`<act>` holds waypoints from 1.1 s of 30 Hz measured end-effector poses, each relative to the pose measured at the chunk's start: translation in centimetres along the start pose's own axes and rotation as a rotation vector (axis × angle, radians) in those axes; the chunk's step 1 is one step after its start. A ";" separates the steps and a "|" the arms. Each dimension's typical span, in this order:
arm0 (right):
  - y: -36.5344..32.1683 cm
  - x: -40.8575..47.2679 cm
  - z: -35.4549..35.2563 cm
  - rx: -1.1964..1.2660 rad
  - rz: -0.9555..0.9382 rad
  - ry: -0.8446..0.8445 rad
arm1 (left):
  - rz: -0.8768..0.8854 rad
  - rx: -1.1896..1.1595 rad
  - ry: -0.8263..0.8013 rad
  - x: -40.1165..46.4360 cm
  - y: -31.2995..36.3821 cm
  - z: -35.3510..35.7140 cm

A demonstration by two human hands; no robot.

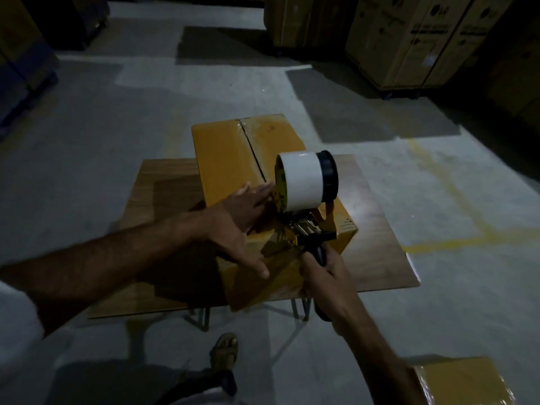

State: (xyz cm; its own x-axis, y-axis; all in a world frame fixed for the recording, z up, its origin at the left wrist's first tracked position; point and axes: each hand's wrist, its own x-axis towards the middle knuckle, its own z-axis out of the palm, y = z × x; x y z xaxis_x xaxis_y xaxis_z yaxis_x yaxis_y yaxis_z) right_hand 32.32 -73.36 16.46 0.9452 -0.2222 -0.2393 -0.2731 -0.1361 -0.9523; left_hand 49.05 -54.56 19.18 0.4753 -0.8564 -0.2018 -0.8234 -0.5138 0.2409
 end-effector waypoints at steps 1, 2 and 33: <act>0.0 0.1 -0.1 -0.006 0.011 0.007 | 0.011 0.037 0.043 0.2 0.1 0.7; 0.1 0.2 -0.2 -0.025 0.012 0.015 | 0.018 0.070 0.094 0.4 0.4 1.3; 12.0 -4.4 -3.6 -0.121 -0.197 0.143 | -0.035 -0.085 0.175 2.6 0.0 3.3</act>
State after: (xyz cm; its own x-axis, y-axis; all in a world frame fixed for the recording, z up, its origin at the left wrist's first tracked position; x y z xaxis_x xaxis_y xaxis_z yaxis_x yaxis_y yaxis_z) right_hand 24.24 -77.48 6.76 0.9498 -0.3125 -0.0142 -0.1136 -0.3024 -0.9464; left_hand 49.28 -56.64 15.50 0.5562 -0.8298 -0.0450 -0.7795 -0.5398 0.3178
